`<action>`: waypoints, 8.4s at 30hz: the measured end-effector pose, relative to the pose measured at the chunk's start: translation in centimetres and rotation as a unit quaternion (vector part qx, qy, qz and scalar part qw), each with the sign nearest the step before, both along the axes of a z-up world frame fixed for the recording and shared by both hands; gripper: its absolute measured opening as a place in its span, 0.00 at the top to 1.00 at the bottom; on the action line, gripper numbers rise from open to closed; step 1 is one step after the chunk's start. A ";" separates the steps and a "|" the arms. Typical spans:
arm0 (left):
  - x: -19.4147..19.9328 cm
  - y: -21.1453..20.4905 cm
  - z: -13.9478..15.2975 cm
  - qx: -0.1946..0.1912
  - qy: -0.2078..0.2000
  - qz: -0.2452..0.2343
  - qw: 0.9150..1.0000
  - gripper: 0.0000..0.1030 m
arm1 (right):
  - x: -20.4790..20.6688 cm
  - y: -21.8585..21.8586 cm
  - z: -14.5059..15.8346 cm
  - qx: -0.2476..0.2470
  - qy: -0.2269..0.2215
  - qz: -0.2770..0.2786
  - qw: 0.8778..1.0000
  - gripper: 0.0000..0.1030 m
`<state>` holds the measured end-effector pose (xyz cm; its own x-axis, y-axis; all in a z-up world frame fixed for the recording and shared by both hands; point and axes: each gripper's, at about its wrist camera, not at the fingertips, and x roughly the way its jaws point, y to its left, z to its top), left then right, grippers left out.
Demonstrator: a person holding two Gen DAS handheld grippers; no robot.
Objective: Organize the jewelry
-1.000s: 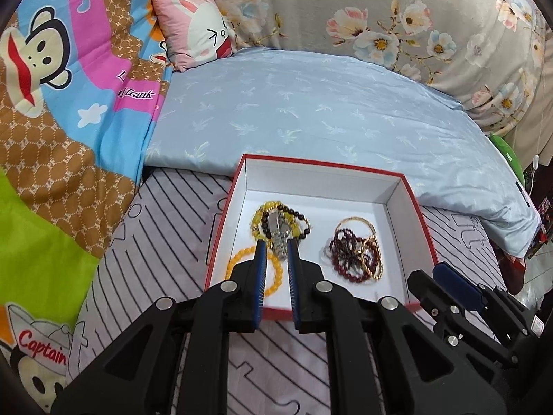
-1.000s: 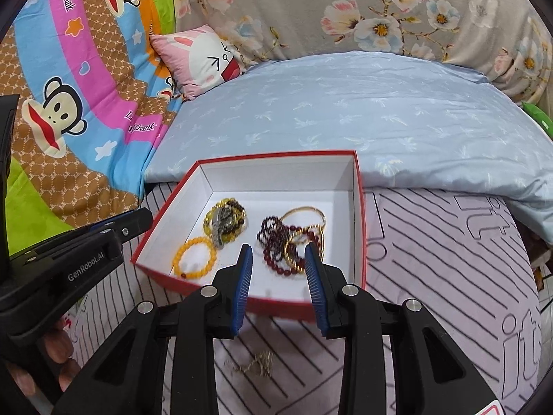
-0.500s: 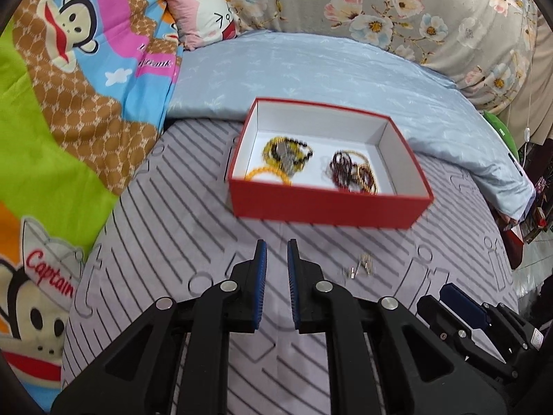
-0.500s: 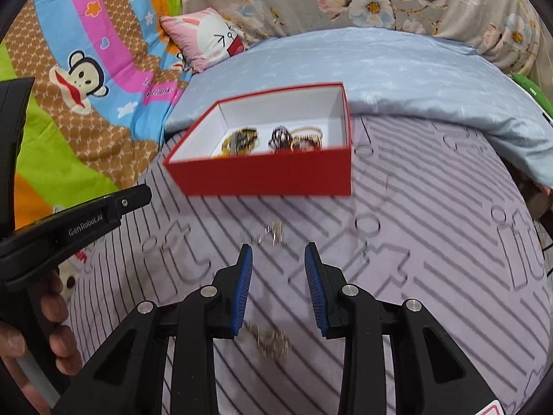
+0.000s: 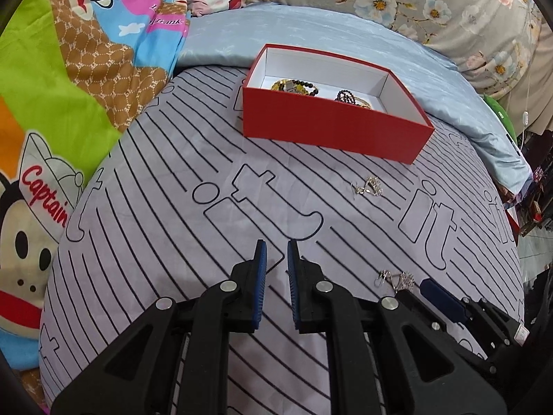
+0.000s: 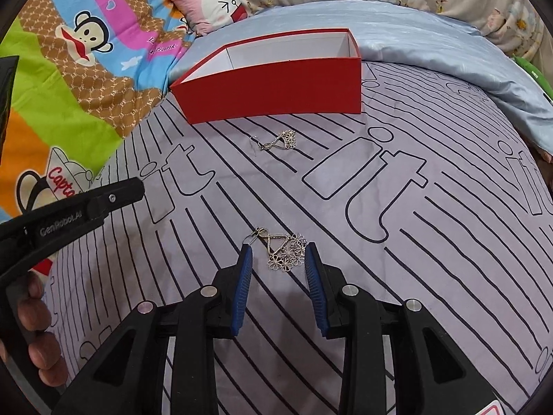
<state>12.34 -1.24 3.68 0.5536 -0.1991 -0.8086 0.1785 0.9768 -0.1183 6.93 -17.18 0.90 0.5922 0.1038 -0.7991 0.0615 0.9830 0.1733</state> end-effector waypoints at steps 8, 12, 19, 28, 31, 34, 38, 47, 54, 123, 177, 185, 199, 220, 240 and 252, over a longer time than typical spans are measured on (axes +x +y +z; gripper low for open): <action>-0.2 0.6 -0.4 0.000 0.004 0.006 1.000 0.89 | 0.6 0.1 -0.8 -0.004 0.003 -0.002 1.000 0.69; -0.2 0.4 -0.7 0.000 0.008 0.004 1.000 0.89 | 0.8 0.2 -0.9 -0.013 -0.001 -0.001 1.000 0.74; -0.4 0.1 -0.9 0.001 0.010 0.001 1.000 0.88 | 0.7 -0.2 -1.0 -0.032 -0.005 -0.007 0.999 0.92; 0.1 -0.2 -0.7 0.001 0.008 0.003 1.000 0.88 | 0.1 -1.7 -0.7 -0.009 -0.007 -0.023 1.000 0.95; 0.8 -0.8 -0.4 -0.002 0.006 0.000 1.000 0.88 | 0.0 -2.3 -0.4 -0.001 -0.010 -0.029 1.000 0.95; 1.5 -2.0 -0.2 -0.009 0.003 -0.008 1.000 0.84 | 0.0 -2.9 -0.3 0.006 -0.010 -0.034 0.999 0.95; 2.7 -4.3 0.1 -0.012 -0.010 -0.023 1.000 0.78 | 0.1 -3.6 -0.2 0.014 -0.010 -0.038 0.999 0.95; 6.0 -7.4 -1.0 -0.019 -0.005 -0.028 0.999 0.79 | 0.5 -4.9 -0.5 0.029 -0.007 -0.045 0.999 0.95; 6.9 -8.6 -2.1 -0.010 0.005 -0.034 0.999 1.00 | 1.4 -5.7 -0.6 0.040 -0.002 -0.052 0.998 0.95; 2.8 -2.2 2.8 -0.044 -0.024 -0.017 0.999 0.99 | 4.2 -1.1 6.4 0.037 -0.067 -0.012 0.997 0.95; 17.6 -6.6 7.8 -0.009 -0.092 -0.032 0.995 0.99 | 19.5 -3.9 10.1 0.003 -0.108 -0.002 0.994 0.95; 19.2 -7.3 6.0 -0.004 -0.079 -0.031 0.996 0.99 | 21.1 -4.4 8.3 0.003 -0.096 -0.004 0.995 0.95; 20.4 -7.9 4.0 0.011 -0.069 -0.024 0.997 0.98 | 22.0 -4.8 6.5 -0.005 -0.081 -0.012 0.997 0.88; 17.4 -6.9 4.6 0.027 -0.068 -0.003 0.997 0.77 | 18.2 -4.5 7.7 -0.026 -0.090 -0.031 0.995 0.58; 11.0 -4.1 5.4 0.044 -0.064 0.036 0.996 0.27 | 11.0 -3.8 8.3 -0.048 -0.078 -0.069 0.993 0.39; 9.3 -3.6 5.1 0.039 -0.052 0.039 0.997 0.23 | 9.0 -3.6 8.3 -0.052 -0.075 -0.076 0.993 0.35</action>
<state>21.66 -4.80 8.77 0.6465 -0.0912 -0.7574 0.1086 0.9937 -0.0270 15.90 -20.75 9.18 0.7076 -0.0738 -0.7028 0.1913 0.9774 0.0900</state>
